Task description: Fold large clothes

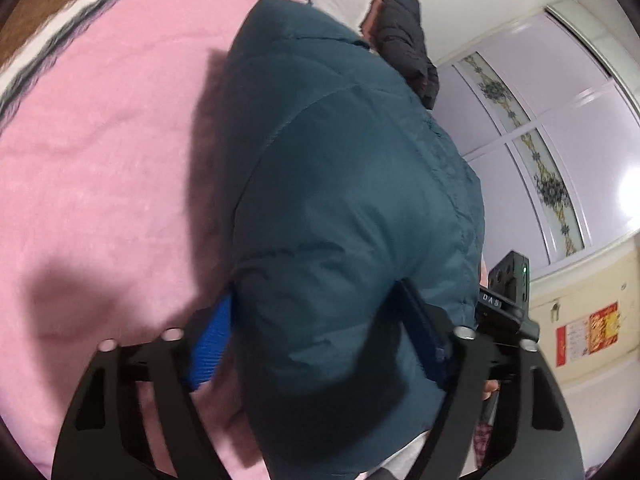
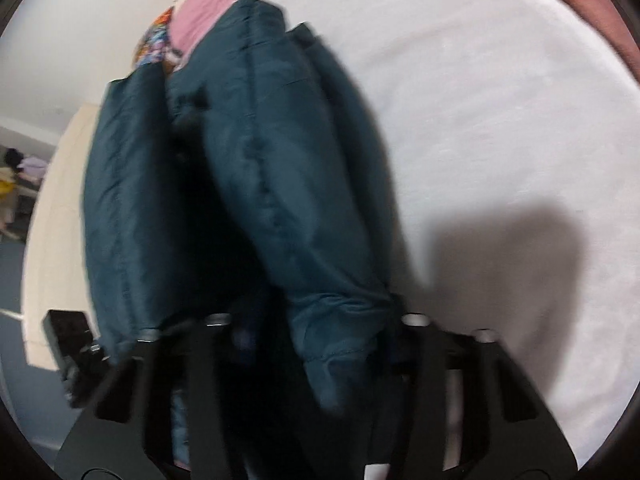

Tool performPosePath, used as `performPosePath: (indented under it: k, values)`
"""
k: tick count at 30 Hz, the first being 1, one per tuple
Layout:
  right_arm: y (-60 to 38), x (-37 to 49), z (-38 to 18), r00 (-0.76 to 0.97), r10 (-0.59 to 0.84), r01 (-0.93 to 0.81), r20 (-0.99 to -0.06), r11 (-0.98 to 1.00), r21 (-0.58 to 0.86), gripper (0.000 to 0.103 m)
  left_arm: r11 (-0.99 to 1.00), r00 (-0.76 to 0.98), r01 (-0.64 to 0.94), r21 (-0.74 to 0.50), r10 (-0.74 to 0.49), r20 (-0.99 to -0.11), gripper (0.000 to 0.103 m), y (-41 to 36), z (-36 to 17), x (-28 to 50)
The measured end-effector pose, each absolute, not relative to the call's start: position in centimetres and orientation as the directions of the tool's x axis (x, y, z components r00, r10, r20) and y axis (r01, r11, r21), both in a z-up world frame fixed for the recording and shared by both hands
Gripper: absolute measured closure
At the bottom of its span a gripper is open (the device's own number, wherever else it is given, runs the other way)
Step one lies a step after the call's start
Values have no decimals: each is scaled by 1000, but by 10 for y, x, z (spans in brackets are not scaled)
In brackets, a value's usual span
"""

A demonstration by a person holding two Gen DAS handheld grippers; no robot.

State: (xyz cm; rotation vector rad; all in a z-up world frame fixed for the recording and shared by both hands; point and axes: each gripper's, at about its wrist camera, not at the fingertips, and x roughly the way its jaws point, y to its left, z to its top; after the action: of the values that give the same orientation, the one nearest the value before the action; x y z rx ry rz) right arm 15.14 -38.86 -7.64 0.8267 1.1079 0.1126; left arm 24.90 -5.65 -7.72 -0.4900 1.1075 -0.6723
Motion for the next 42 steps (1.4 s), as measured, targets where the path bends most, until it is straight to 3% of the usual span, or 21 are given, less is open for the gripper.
performPosePath:
  k: [3, 6, 15, 22, 28, 36, 42]
  values:
    - [-379, 153, -65, 484, 454, 261, -748, 741, 618, 84, 718, 320, 300, -629, -696, -642, 50, -58, -66, 242]
    - [-369, 153, -55, 512, 428, 223, -744, 771, 597, 87, 731, 355, 323, -602, -683, -638, 56, -53, -56, 239]
    - [-294, 173, -27, 533, 452, 96, -715, 808, 582, 90, 808, 498, 305, -504, -586, -639, 59, 10, -23, 245]
    - [-227, 197, -27, 506, 429, 35, -748, 857, 514, 90, 835, 529, 223, -503, -537, -657, 59, 74, -35, 264]
    - [-224, 200, -39, 488, 407, 84, -772, 859, 506, 87, 825, 527, 211, -524, -547, -650, 53, 83, -47, 264]
    - [-230, 203, -20, 486, 391, 136, -782, 850, 509, 75, 887, 550, 190, -421, -451, -703, 38, 81, -25, 258]
    - [-248, 187, 6, 532, 381, 155, -756, 833, 530, 73, 890, 591, 204, -409, -444, -673, 36, 90, -2, 234]
